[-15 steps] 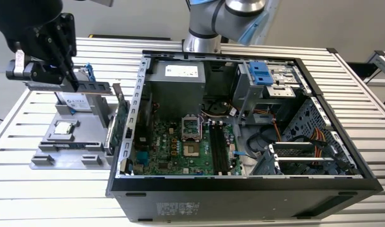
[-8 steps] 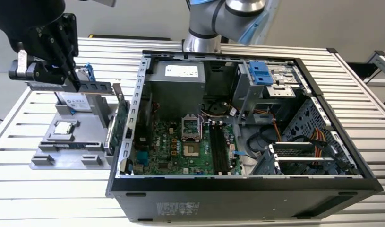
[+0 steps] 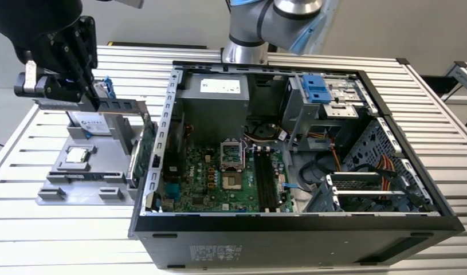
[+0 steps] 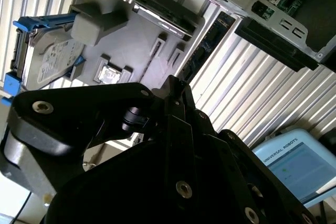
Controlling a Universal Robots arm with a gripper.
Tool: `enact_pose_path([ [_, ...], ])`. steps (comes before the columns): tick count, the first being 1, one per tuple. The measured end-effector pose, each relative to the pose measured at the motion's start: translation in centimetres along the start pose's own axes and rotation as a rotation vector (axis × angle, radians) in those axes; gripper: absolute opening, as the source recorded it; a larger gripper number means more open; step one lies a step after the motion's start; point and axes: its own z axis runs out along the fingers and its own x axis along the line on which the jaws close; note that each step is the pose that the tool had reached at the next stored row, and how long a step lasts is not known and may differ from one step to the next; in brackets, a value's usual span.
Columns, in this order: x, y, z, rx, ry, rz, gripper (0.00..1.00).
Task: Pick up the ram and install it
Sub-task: 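Pick up the ram and move it above insertion slot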
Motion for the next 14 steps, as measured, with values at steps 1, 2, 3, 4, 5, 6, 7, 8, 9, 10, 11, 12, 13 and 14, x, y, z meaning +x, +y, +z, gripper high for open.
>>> enact_pose_path([
  [1,0.0,-0.04,0.0,0.0,0.0,0.0,0.0],
  [2,0.0,-0.08,0.0,0.0,0.0,0.0,0.0],
  [3,-0.01,-0.11,0.0,0.0,-0.0001,0.0,0.0],
  [4,-0.01,-0.14,0.0,0.0,0.0,0.0,0.0],
  [5,-0.01,-0.18,0.0,0.0,0.0,0.0,0.0],
  [6,-0.01,-0.21,0.0,0.0,0.0,0.0,0.0],
  [7,-0.02,-0.25,0.0,0.0,0.0,0.0,0.0],
  [8,-0.02,-0.28,0.0,0.0,-0.0001,0.0,0.0],
  [9,-0.02,-0.32,0.0,0.0,0.0,0.0,0.0],
  [10,-0.02,-0.35,0.0,0.0,0.0,0.0,0.0],
  [11,-0.02,-0.39,0.0,0.0,0.0,0.0,0.0],
  [12,-0.02,-0.41,0.0,-0.0001,0.0,0.0,0.0],
  [13,-0.03,-0.45,0.0,0.0,0.0,0.0,0.0],
  [14,-0.03,-0.48,0.0,0.0,-0.0001,0.0,0.0],
])
